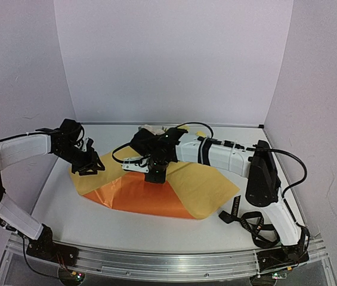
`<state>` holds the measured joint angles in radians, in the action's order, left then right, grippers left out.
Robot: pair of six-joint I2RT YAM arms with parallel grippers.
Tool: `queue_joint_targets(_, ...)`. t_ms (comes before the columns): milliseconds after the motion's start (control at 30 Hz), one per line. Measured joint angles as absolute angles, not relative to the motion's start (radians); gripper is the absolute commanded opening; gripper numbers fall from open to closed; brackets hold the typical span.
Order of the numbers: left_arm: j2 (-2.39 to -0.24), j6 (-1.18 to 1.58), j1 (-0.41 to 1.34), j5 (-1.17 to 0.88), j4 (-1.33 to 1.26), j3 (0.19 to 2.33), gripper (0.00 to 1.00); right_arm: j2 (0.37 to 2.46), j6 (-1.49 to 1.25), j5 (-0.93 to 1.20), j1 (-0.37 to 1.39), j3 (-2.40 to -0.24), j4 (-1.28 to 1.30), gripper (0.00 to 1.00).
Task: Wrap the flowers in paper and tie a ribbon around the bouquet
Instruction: Fold the bottom corner of the flattened wrapping paper at the center of the board.
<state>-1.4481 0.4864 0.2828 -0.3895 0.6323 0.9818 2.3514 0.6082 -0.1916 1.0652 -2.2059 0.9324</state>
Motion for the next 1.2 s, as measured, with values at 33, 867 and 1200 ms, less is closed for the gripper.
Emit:
queue_joint_targets(33,-1.439,0.481,0.284,-0.386,0.635,0.987,0.39,2.369,0.62,-0.199,1.06,-2.206,0.902,0.0)
queue_joint_targets(867,-1.463,0.497,0.467,-0.454,0.575,0.911,0.27,2.533,0.744,-0.302,0.985,-2.195,0.51,0.0)
queue_joint_targets(1200,-1.534,0.499,0.472,-0.453,0.563,0.881,0.24,2.532,0.73,-0.324,0.979,-2.144,0.504,0.08)
